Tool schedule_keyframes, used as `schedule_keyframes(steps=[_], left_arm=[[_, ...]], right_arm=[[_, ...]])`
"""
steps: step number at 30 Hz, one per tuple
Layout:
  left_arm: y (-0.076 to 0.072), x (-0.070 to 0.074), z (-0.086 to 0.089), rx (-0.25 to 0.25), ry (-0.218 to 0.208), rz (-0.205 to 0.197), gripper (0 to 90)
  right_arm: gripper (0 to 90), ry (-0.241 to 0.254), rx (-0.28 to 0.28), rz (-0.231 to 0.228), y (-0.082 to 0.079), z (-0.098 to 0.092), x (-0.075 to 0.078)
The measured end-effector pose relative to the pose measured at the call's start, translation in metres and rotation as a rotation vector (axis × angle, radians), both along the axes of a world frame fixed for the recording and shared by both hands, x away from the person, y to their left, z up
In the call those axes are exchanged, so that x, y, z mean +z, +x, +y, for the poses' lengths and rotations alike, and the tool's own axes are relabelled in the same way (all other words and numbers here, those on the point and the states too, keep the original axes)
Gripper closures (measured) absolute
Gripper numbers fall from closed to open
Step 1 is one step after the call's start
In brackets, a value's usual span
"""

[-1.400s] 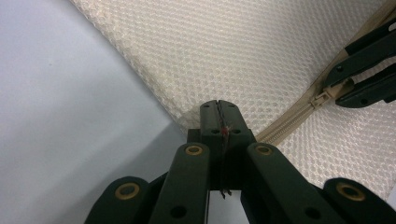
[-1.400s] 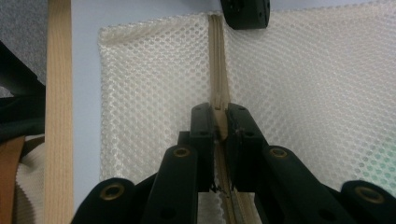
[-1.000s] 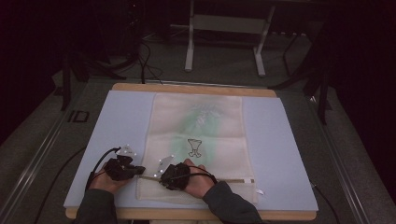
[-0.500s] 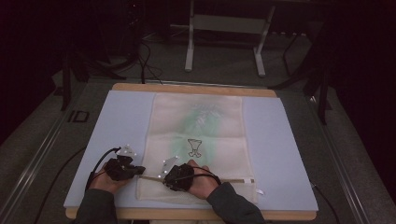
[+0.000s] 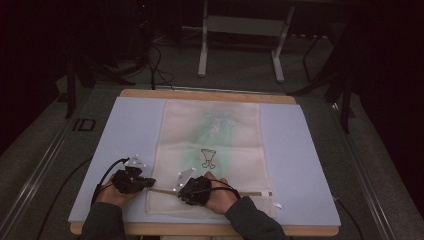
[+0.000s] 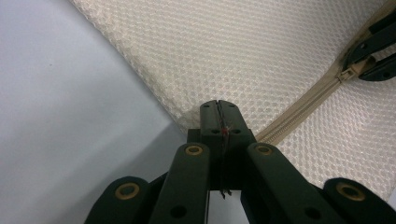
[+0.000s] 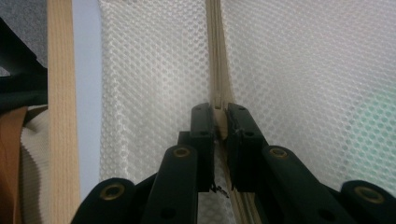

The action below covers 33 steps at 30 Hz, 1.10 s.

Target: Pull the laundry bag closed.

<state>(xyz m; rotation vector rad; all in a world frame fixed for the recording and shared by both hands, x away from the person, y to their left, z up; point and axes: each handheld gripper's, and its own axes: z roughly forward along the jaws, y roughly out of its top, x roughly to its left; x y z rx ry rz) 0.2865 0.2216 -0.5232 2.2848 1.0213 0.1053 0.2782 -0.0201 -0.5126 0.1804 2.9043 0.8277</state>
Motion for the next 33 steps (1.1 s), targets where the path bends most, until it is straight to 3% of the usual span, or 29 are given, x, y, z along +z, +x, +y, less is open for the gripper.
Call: schedule_keyframes(steps=[11, 22, 33], left_arm=[[0.000, 0.000, 0.000, 0.000, -0.001, 0.000, 90.0], [0.000, 0.000, 0.000, 0.000, -0.003, 0.003, 90.0], [0.000, 0.000, 0.000, 0.001, -0.006, 0.005, 90.0]], right_arm=[[82.3, 0.004, 0.011, 0.006, 0.006, -0.010, 0.000], [82.3, 0.043, 0.009, 0.086, 0.018, -0.020, -0.001], [82.3, 0.048, 0.021, 0.098, 0.020, -0.028, -0.002]])
